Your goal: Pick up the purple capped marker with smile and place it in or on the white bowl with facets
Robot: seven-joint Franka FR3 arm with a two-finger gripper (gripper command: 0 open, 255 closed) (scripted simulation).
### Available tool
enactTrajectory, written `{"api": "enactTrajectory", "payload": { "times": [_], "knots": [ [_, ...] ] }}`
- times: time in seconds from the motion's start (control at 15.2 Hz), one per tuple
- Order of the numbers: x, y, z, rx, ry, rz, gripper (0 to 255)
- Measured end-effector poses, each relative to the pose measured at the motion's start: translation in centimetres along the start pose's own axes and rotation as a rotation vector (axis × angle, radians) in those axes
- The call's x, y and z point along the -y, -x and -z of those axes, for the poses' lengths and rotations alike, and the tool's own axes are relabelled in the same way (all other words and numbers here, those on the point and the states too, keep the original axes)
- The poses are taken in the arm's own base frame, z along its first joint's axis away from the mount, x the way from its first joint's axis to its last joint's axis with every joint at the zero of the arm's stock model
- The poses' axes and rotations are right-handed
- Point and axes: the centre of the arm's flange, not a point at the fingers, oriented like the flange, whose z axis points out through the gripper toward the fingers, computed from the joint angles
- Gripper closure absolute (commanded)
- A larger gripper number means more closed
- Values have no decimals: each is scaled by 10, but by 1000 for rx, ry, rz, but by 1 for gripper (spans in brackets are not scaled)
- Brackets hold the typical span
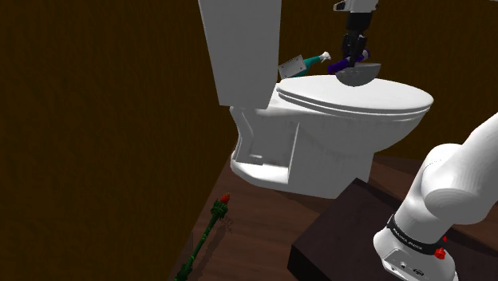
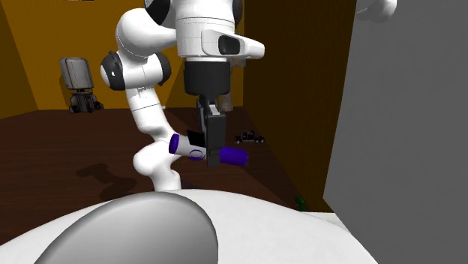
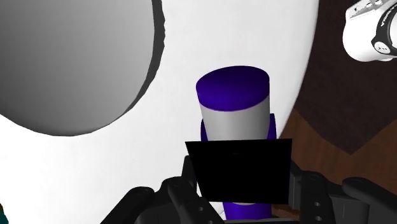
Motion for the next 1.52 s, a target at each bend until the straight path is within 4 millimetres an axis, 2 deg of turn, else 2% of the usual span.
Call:
{"api": "enactTrajectory", "payload": {
  "times": [0.59,0.73,1.12,1.52],
  "knots": [
    [0,0,46,0,0,0,255],
    [-3,5,50,0,0,0,255],
    [-53,57,51,-1,-2,-3,255],
    [-112,112,49,1,-1,-6,255]
  ]
}}
